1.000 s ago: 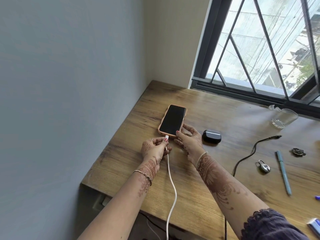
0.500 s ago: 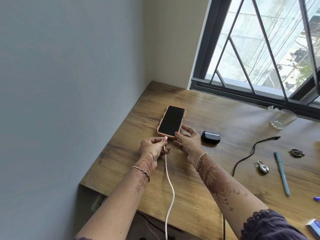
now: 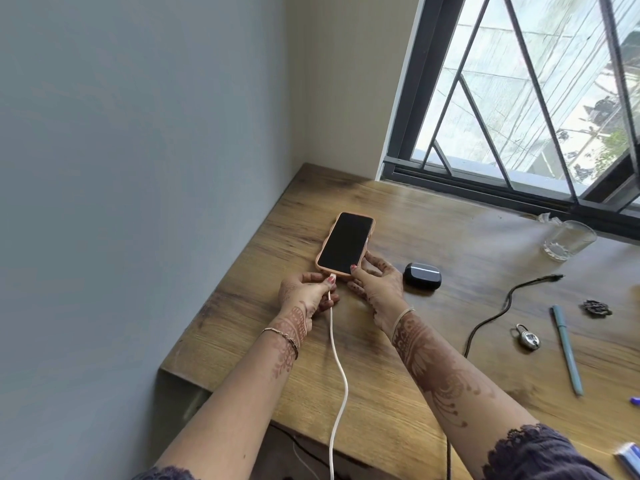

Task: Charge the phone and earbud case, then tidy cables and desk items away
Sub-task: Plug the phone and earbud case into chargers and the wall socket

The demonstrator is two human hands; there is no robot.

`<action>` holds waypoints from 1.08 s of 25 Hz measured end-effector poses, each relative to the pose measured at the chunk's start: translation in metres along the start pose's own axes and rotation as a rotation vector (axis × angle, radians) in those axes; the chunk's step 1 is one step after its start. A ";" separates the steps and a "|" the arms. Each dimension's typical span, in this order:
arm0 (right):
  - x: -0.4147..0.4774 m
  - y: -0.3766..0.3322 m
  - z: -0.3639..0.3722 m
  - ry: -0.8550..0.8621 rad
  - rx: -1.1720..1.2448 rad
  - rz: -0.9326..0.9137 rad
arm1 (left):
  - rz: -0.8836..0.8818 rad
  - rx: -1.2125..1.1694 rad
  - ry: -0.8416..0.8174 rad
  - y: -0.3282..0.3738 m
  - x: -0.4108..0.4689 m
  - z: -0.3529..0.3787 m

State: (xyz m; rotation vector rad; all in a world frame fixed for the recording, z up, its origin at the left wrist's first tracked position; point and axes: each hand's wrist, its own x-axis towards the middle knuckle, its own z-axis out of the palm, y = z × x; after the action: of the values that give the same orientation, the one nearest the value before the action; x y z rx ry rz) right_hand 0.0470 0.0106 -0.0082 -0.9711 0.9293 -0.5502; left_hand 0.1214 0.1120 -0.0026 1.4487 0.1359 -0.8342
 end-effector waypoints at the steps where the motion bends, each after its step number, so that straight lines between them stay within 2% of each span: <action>1: 0.000 0.001 -0.001 -0.010 0.000 -0.004 | 0.006 0.012 -0.004 0.000 -0.001 0.000; 5: -0.002 0.002 -0.007 -0.050 -0.010 0.004 | 0.068 0.121 0.017 0.000 -0.003 0.001; 7: -0.002 0.003 -0.010 -0.036 -0.102 -0.023 | 0.118 0.234 0.043 0.000 -0.003 0.003; 10: 0.000 0.009 -0.013 0.029 -0.257 -0.082 | 0.215 0.443 0.058 -0.001 -0.007 0.006; 17: 0.002 0.018 -0.009 0.182 -0.555 -0.175 | 0.323 0.685 0.127 -0.007 -0.007 0.007; 27: -0.002 0.017 -0.010 0.171 -0.670 -0.178 | 0.345 0.753 0.150 -0.009 -0.003 0.005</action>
State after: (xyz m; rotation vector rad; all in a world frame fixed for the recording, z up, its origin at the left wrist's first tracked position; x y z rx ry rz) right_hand 0.0374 0.0159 -0.0244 -1.6395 1.2214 -0.4809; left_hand 0.1120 0.1097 -0.0071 2.1623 -0.3470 -0.5010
